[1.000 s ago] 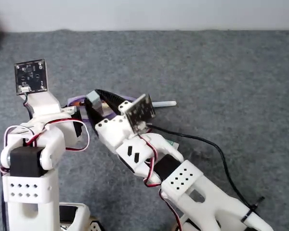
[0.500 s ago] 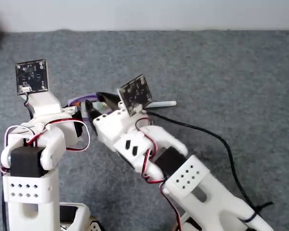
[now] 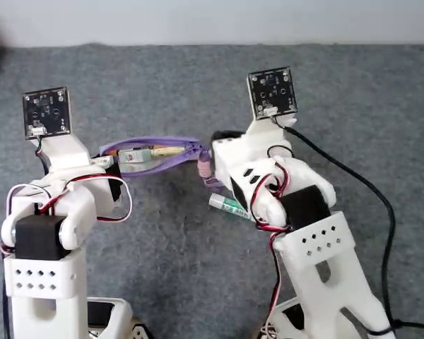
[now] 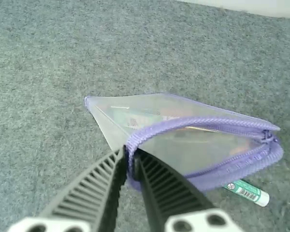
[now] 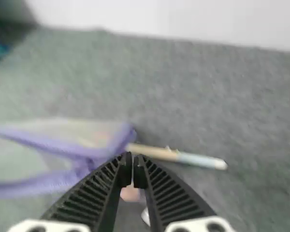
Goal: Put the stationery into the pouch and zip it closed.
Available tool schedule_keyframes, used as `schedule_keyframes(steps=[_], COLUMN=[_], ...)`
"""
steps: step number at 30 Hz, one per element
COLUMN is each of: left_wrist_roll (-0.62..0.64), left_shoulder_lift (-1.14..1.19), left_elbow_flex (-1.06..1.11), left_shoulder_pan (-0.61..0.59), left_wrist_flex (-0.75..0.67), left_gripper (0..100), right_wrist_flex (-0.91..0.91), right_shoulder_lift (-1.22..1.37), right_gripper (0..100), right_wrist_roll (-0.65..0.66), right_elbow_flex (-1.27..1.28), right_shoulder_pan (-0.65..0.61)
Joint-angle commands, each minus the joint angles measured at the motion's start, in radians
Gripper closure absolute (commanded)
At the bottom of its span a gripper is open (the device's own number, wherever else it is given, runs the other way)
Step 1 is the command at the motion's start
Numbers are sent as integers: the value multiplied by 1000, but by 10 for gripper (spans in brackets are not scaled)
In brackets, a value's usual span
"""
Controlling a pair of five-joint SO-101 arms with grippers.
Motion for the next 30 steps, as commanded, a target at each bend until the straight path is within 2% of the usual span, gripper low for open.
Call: schedule_keyframes(steps=[1, 8, 16, 22, 30], left_wrist_roll=[9, 11, 8, 11, 11], left_shoulder_lift=[0, -2, -2, -2, -2], left_elbow_flex=[-12, -13, -13, -13, -13], left_shoulder_pan=[2, -8, -153, -158, -155], left_wrist_flex=[-25, -25, -21, -26, -26], left_gripper=[989, 989, 989, 989, 989], right_wrist_flex=[93, 199, 174, 153, -12], right_shoulder_lift=[39, 295, 444, 489, 664], right_gripper=[929, 764, 761, 761, 761], right_wrist_roll=[72, 143, 213, 224, 313], right_elbow_flex=[-26, -29, -40, 0, 12], right_shoulder_pan=[16, 16, 2, -28, -39])
